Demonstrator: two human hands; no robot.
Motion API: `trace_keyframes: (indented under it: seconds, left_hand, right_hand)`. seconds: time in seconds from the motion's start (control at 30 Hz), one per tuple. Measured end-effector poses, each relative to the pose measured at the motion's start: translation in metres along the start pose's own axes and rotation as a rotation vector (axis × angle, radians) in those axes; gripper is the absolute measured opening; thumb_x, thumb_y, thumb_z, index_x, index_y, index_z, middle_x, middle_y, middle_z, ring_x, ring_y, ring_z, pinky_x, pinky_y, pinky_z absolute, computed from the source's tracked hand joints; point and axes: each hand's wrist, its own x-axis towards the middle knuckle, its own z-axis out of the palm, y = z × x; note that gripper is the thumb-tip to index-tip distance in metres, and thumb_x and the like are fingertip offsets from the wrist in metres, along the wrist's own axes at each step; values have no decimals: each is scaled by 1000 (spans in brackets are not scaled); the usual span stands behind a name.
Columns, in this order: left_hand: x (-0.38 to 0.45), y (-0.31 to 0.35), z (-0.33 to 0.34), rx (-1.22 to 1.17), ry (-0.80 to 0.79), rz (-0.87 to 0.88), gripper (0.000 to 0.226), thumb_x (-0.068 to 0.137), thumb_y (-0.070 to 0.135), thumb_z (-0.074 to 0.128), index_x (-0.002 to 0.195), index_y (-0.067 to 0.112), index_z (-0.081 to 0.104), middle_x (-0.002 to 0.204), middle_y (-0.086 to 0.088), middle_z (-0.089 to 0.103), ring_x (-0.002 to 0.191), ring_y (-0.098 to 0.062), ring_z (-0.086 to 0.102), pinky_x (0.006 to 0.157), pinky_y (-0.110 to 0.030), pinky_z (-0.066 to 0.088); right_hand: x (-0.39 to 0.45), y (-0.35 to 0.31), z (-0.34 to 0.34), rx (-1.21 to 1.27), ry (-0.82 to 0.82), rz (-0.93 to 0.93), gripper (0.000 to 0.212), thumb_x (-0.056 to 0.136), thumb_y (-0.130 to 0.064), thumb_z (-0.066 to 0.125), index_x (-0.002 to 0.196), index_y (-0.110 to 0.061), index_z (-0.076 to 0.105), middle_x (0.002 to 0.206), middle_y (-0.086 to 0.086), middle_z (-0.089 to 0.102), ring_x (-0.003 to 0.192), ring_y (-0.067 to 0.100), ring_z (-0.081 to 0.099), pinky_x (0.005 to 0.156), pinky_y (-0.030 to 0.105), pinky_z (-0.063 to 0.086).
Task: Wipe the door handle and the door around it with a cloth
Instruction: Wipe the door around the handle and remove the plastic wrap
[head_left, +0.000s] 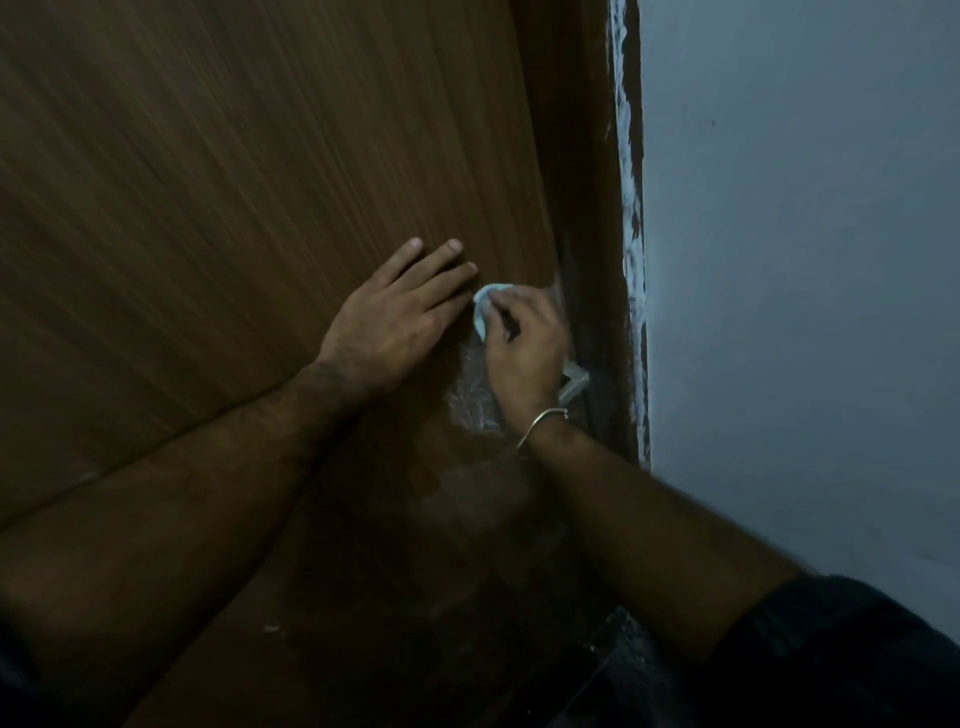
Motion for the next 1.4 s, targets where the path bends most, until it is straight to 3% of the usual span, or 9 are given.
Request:
trace_keyframes:
  seconds: [0.17, 0.37, 0.47, 0.6, 0.8, 0.97, 1.2, 1.33, 1.4]
  left_hand:
    - [0, -1, 2, 8, -30, 9, 46, 88, 13, 64, 133, 10, 55, 152, -12, 40, 146, -31, 24, 118, -49, 11]
    - [-2, -2, 7, 15, -6, 1, 46, 89, 16, 63, 133, 8, 55, 152, -12, 40, 146, -31, 23, 119, -48, 9]
    - [-2, -2, 7, 7, 4, 6, 46, 88, 15, 65, 133, 8, 55, 151, -12, 40, 146, -31, 24, 119, -48, 9]
    - [-2, -2, 7, -1, 10, 8, 46, 88, 16, 64, 133, 7, 55, 152, -12, 40, 146, -31, 24, 119, -50, 13]
    - [-4, -3, 8, -8, 11, 21, 45, 89, 17, 61, 133, 7, 55, 152, -13, 40, 146, -31, 24, 119, -49, 11]
    - [-3, -4, 9, -18, 12, 22, 43, 90, 17, 59, 132, 6, 56, 151, -13, 41, 145, -32, 25, 119, -49, 11]
    - [-3, -3, 4, -37, -7, 26, 43, 91, 15, 54, 133, 4, 56, 151, -14, 41, 146, -33, 25, 119, -50, 12]
    - [-7, -2, 1, -32, -10, 20, 42, 92, 14, 53, 133, 4, 55, 152, -14, 40, 146, -32, 24, 119, -49, 11]
    - [-9, -1, 1, -29, -15, 22, 43, 92, 14, 52, 134, 4, 54, 152, -14, 40, 146, -32, 24, 119, -48, 10]
  right_hand:
    - [26, 6, -8, 67, 177, 210, 17, 86, 2, 63, 97, -7, 73, 107, 5, 64, 88, 6, 60, 74, 1, 45]
    - [-2, 14, -10, 21, 60, 74, 20, 90, -1, 61, 107, -4, 72, 110, 6, 64, 99, 14, 62, 89, 26, 54]
    - [10, 14, -12, 20, 134, 208, 31, 94, -4, 55, 124, -4, 63, 127, 8, 58, 114, 15, 57, 89, 8, 46]
    - [8, 16, -5, 34, 27, 191, 47, 96, -5, 51, 142, -6, 45, 151, 6, 42, 137, 14, 39, 93, -8, 24]
    - [7, 20, 3, -56, 26, 353, 53, 96, -17, 48, 147, -10, 36, 156, 7, 35, 142, 23, 35, 112, 23, 27]
    - [-2, 28, -3, -95, -11, 300, 52, 97, -11, 48, 148, -10, 37, 156, 3, 34, 142, 19, 35, 106, 11, 20]
    - [15, 9, -1, -46, -18, 124, 50, 96, -11, 49, 145, -7, 39, 155, 6, 35, 143, 18, 32, 110, 16, 23]
    - [7, 11, 0, -55, 28, 198, 49, 96, -4, 47, 144, -5, 40, 155, 7, 36, 144, 19, 31, 107, 7, 17]
    - [1, 6, 2, -108, -2, 64, 46, 96, -5, 47, 142, -7, 46, 153, 9, 38, 143, 19, 32, 109, 10, 21]
